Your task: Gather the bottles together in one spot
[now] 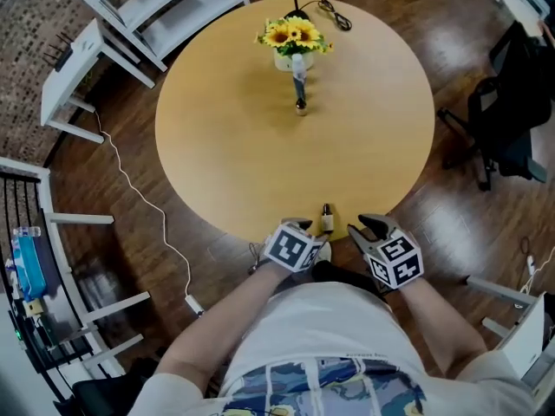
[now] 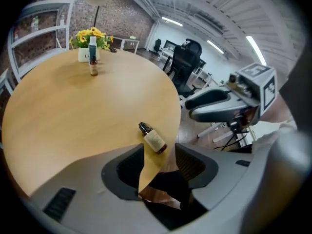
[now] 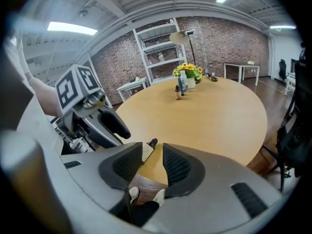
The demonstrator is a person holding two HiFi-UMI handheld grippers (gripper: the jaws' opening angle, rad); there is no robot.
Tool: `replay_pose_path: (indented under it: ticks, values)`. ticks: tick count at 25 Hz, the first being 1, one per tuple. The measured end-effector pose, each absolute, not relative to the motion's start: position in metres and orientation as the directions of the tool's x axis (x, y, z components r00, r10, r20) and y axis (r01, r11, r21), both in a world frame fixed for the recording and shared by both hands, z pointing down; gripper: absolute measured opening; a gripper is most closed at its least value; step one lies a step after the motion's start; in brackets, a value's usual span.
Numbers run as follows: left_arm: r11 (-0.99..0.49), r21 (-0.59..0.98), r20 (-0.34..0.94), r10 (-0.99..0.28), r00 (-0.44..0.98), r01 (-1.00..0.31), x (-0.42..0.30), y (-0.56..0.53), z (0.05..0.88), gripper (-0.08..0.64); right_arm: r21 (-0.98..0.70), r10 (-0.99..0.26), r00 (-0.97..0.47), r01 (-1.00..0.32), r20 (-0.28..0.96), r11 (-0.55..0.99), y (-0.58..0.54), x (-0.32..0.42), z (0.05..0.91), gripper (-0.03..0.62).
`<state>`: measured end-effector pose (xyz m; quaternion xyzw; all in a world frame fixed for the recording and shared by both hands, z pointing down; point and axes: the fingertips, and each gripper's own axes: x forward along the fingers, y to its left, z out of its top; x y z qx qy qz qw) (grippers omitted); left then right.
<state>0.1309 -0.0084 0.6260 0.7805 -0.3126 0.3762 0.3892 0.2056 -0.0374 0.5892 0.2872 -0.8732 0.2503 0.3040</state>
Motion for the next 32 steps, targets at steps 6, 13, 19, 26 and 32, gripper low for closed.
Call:
replay_pose_path:
  ticks: [6,13,19,26,32]
  values:
    - [-0.549,0.277,0.919,-0.087,0.384,-0.789,0.156,-0.028,0.68,0.253,-0.273,-0.424,-0.625,-0.719,0.655,0.639,-0.046,0.243,0.572,0.158]
    - [-0.631,0.182,0.932,-0.133,0.336,-0.754,0.156,-0.031,0.69,0.149,-0.299,-0.435,-0.629,-0.73,0.644,0.614,-0.045,0.264,0.573,0.158]
    - [-0.598,0.222,0.845,-0.277,0.458,-0.77,0.153,-0.043,0.647,0.144,-0.468,-0.401,-0.71,-0.691,0.579,0.551,-0.057,0.247,0.572,0.158]
    - [-0.635,0.104,0.906,-0.258,0.336,-0.766,0.12,-0.032,0.663,0.144,-0.52,-0.359,-0.744,-0.657,0.564,0.545,-0.075,0.216,0.578,0.158]
    - [-0.738,-0.053,0.981,-0.163,0.102,-0.673,0.097,-0.02,0.695,0.158,-0.496,-0.326,-0.744,-0.645,0.584,0.582,-0.065,0.203,0.585,0.158]
